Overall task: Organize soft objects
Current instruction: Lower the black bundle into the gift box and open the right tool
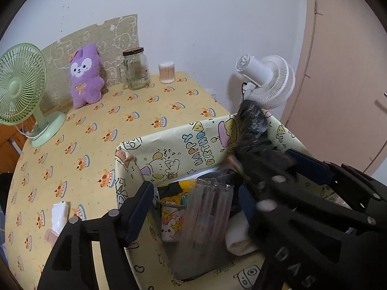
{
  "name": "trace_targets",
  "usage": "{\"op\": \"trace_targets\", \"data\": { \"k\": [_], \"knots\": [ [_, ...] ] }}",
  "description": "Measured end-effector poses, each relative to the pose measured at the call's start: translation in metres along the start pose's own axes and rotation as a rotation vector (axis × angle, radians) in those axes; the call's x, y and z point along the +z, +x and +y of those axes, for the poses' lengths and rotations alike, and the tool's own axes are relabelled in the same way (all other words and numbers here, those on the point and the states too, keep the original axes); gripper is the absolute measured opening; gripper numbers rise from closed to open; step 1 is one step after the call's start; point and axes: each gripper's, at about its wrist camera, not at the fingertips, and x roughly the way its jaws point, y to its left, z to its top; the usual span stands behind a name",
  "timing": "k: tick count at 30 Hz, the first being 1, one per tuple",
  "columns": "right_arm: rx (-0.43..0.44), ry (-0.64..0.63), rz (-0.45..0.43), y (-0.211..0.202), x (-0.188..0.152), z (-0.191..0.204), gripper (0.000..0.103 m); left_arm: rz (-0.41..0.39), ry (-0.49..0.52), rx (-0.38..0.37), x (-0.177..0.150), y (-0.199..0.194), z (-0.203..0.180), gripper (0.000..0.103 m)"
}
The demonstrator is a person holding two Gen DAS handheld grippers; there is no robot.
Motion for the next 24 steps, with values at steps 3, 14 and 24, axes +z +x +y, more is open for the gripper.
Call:
{"op": "trace_targets", "data": {
  "k": [3,14,24],
  "knots": [
    [0.001,0.002,-0.003,-0.003,-0.001,0.001,0.071,-0.01,0.007,-0.014,-0.002,-0.005,0.0,0.08],
    [-0.034,-0.02,-0.04,-0.02,-0.003,0.012,0.083,-0.042,0.002,-0.02,-0.007,-0.025,0.007,0.087],
    [-0.059,-0.054,-0.076,-0.039,-0.003,0.029,0.084,-0.083,0.001,-0.001,-0.011,-0.047,0.018,0.095]
  ]
}}
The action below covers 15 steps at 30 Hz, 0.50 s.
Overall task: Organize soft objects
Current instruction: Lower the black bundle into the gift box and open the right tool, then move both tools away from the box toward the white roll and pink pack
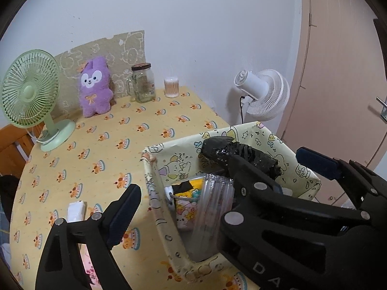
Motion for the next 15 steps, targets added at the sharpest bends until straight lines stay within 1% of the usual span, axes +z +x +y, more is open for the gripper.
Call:
{"op": "trace_targets", "data": {
  "k": [7,9,11,15],
  "knots": [
    [-0.016,-0.025,-0.025,-0.012,0.003,0.013,0.085,-0.03,-0.001,0.009,0.0,-0.013,0.009,0.097],
    [-0.019,-0.034,-0.034,-0.016,0.003,0.018,0.087,-0.043,-0.005,0.015,0.001,-0.018,0.014,0.098],
    [-0.021,-0.038,-0.044,-0.019,0.004,0.021,0.093,-0.052,-0.013,0.018,0.0,-0.022,0.018,0.099],
    [-0.025,-0.054,-0.073,-0.028,0.005,0.033,0.096,-0.064,-0.032,0.018,-0.002,-0.029,0.028,0.101]
  ]
}}
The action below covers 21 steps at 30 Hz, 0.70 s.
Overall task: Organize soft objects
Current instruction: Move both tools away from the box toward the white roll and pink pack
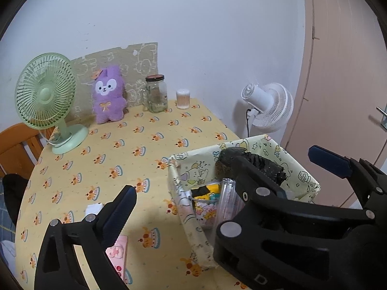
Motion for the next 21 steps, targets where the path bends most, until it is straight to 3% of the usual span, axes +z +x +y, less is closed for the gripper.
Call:
{"op": "trace_targets", "data": {
  "k": [13,21],
  "knots": [
    [0.037,-0.046,-0.031,-0.015,0.001,0.038,0.102,-0.045,-0.023,0.048,-0.006,-0.025,0.031,0.103],
    [0.087,-0.033,-0.107,-0.031,0.003,0.054,0.103,-0.094,-0.019,0.087,-0.006,-0.046,0.044,0.103]
  ]
}}
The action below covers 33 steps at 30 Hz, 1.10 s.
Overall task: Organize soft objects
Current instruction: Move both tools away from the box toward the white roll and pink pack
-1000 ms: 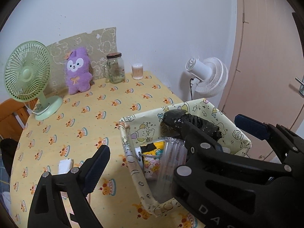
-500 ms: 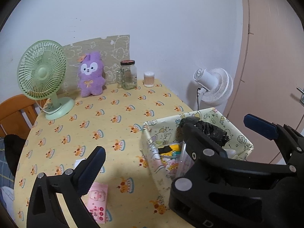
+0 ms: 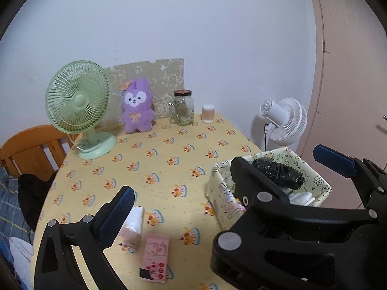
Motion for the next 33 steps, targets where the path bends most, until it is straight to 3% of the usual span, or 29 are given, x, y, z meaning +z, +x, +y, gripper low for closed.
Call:
{"op": "trace_targets", "data": {
  "k": [10,27,33],
  "knots": [
    [0.051,-0.002,-0.005,-0.004,0.001,0.025,0.103,-0.037,0.004,0.047,-0.003,-0.014,0.02,0.103],
    [0.1,-0.01,0.052,0.009,-0.019,0.055,0.103,0.006,-0.021,0.054,-0.025,-0.01,0.05,0.103],
    [0.111,-0.02,0.065,0.018,-0.027,0.065,0.101,0.021,-0.019,0.03,-0.034,-0.002,0.06,0.097]
  ]
}}
